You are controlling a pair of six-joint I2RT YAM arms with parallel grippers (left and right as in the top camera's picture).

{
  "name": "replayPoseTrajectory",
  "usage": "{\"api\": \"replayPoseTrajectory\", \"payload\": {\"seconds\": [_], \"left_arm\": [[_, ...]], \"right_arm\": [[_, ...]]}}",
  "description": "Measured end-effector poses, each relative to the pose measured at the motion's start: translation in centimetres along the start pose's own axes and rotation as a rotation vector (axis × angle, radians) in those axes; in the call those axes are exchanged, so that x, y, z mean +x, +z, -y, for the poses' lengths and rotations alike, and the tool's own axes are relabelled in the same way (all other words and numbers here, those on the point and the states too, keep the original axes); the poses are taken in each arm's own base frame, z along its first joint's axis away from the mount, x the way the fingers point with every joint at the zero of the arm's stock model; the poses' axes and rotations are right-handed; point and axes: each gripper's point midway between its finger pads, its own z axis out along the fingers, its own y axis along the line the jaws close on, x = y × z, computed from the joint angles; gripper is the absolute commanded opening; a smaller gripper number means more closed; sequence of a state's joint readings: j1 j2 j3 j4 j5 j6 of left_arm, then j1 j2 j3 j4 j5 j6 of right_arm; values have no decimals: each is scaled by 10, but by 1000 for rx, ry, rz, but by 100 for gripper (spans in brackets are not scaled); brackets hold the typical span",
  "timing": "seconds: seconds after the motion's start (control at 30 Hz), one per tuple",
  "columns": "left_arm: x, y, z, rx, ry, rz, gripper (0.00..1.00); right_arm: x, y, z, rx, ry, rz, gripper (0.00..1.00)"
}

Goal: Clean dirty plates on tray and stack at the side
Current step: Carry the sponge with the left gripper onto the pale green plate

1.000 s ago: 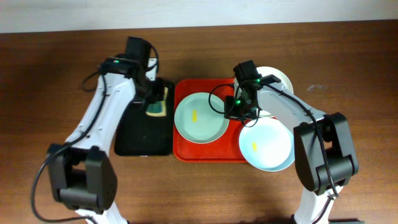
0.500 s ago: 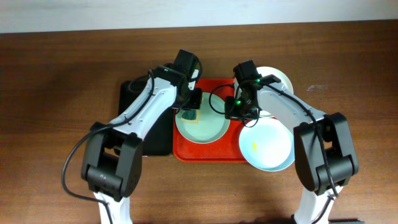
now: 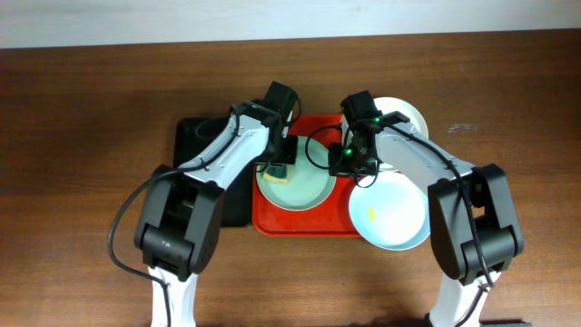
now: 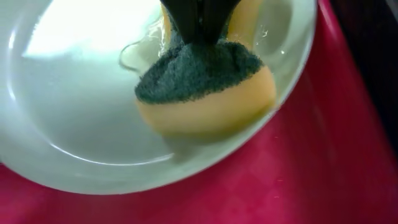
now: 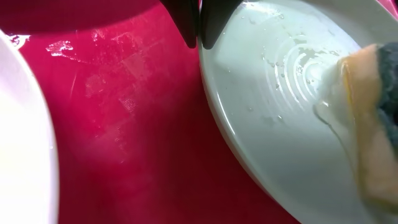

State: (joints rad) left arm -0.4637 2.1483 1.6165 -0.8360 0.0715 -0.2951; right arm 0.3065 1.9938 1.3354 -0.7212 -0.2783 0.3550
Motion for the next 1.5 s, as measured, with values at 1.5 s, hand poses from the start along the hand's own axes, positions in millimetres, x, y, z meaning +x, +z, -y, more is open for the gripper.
{"api": "replayPoseTrajectory", "payload": {"seconds": [1.5], "left_arm": [[24, 3, 27, 129, -12, 31, 0]], "right_arm": [[-4, 1, -1, -6, -6, 17, 4]]}}
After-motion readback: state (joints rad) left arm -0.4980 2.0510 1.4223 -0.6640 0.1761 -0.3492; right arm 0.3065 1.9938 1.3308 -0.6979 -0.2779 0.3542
